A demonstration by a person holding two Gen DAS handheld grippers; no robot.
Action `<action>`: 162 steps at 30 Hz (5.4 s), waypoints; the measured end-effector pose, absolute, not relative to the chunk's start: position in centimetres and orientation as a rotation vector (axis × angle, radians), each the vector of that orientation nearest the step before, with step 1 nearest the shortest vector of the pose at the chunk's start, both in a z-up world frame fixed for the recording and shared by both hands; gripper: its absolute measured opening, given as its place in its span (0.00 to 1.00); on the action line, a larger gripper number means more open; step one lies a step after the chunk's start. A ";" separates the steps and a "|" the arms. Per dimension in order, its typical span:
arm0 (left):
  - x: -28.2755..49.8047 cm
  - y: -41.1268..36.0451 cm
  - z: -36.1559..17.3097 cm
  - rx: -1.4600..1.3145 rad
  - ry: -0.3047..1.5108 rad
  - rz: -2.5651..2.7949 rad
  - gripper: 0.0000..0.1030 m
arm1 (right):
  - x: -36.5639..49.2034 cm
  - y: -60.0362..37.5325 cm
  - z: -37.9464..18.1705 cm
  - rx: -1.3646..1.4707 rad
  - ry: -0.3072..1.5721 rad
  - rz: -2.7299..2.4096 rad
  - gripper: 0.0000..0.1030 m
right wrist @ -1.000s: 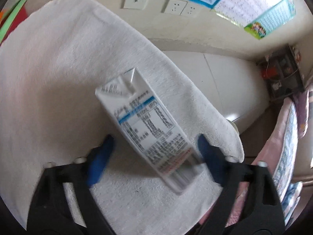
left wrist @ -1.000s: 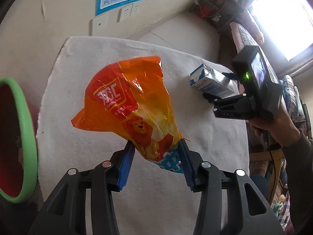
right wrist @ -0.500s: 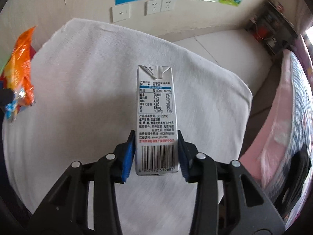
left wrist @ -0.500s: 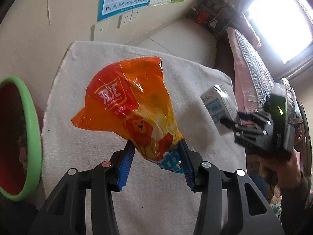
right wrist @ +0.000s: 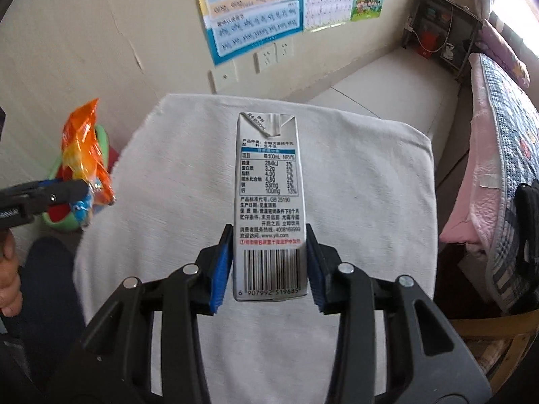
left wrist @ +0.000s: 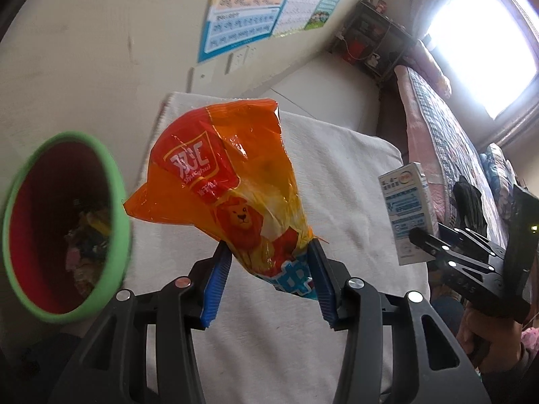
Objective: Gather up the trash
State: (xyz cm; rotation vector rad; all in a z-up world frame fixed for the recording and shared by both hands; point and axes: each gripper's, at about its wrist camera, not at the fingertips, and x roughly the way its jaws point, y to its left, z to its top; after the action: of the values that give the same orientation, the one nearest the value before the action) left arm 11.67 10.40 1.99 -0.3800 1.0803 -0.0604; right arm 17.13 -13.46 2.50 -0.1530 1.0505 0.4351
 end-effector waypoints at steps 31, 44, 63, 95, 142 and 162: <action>3.7 25.6 7.0 -0.474 0.926 0.205 0.43 | 14.3 5.0 8.3 -0.216 0.945 0.733 0.38; 1.1 29.7 6.5 -0.519 0.917 0.276 0.44 | 13.1 11.4 8.4 -0.268 0.940 0.845 0.38; 0.2 34.3 4.6 -0.598 0.930 0.279 0.44 | 13.1 19.3 5.0 -0.322 0.998 0.932 0.38; 1.7 23.4 6.7 -0.534 0.832 0.160 0.92 | 11.5 5.6 6.7 -0.266 0.951 0.664 0.95; -0.5 -0.4 1.2 -0.107 0.704 -0.071 0.92 | 1.4 -19.6 2.3 -0.091 0.714 0.158 0.95; -0.3 -0.5 0.9 -0.105 0.720 -0.078 0.92 | 1.4 -19.3 2.2 -0.102 0.704 0.153 0.95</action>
State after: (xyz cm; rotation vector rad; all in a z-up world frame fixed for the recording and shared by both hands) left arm -0.25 -0.47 0.92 -0.1051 0.7195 -0.0779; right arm 1.42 -19.31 2.18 -0.1016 0.7041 0.1530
